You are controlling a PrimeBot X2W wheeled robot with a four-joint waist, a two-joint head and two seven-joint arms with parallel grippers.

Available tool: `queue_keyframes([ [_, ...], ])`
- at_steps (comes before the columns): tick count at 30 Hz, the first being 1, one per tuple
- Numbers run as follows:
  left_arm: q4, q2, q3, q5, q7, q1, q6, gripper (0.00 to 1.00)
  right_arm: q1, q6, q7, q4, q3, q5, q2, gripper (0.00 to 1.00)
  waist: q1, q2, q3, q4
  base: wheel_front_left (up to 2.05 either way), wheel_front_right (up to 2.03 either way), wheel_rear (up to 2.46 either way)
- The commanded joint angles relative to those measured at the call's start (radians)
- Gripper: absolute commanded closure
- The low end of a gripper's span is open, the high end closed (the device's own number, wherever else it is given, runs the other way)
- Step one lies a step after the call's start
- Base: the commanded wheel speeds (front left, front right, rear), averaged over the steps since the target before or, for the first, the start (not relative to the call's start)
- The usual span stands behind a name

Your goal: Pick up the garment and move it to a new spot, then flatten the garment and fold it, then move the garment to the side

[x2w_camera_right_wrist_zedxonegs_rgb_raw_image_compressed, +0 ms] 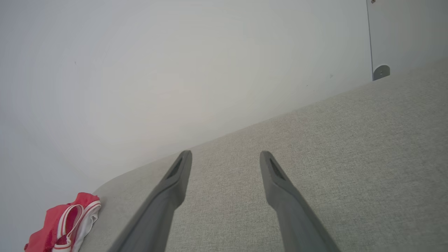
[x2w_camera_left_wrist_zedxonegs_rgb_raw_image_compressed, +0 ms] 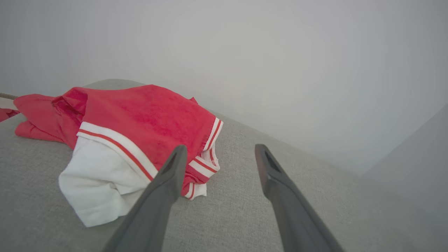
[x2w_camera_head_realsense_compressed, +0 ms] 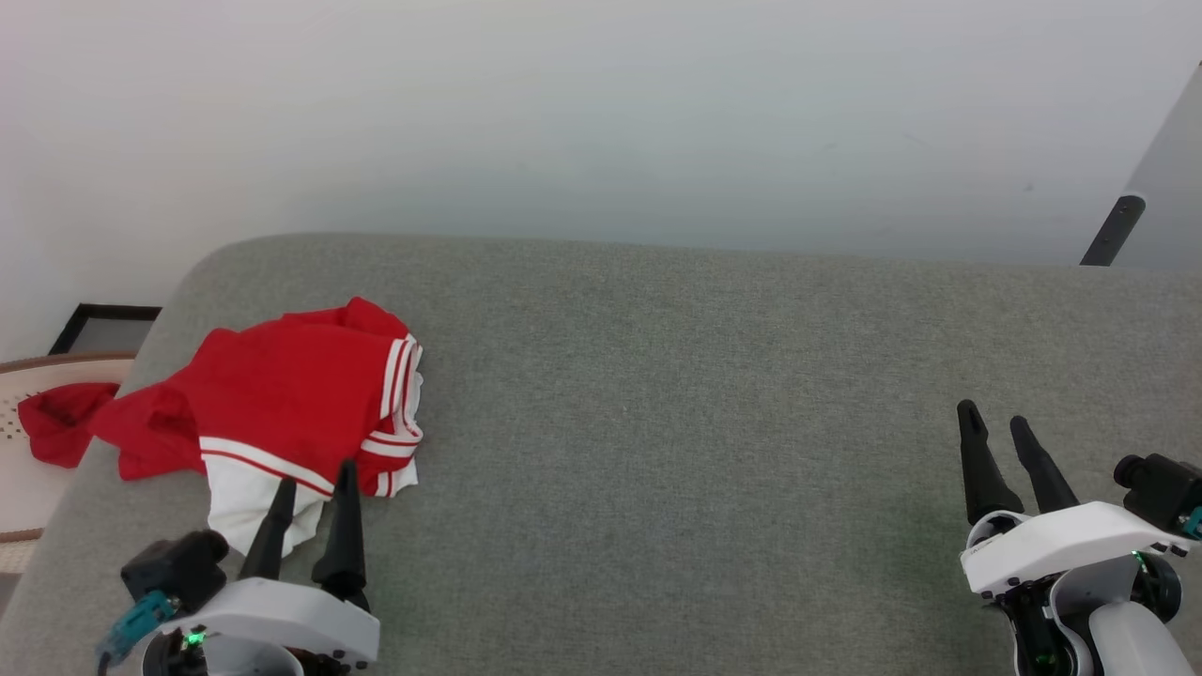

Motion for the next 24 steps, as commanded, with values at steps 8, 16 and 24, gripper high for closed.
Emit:
queue_keyframes([
  [8, 0.006, 0.011, -0.012, 0.092, -0.026, -0.023, -0.01, 0.0, -0.018, 0.0, -0.03, 0.001, -0.01, -0.114, -0.009, 0.0, 0.0, 0.0, -0.005, 0.004, 0.0, 0.0, 0.0],
  [16, 0.009, 0.024, -0.006, 0.142, -0.047, -0.013, -0.024, 0.0, -0.008, 0.001, -0.049, 0.006, -0.021, -0.197, -0.004, 0.0, 0.0, 0.0, -0.008, 0.001, 0.0, 0.0, 0.0],
  [24, 0.011, 0.032, -0.009, 0.19, -0.062, -0.008, -0.032, 0.0, -0.014, 0.001, -0.065, 0.013, -0.025, -0.267, -0.003, 0.0, 0.0, 0.0, -0.006, -0.006, 0.0, 0.0, 0.0],
])
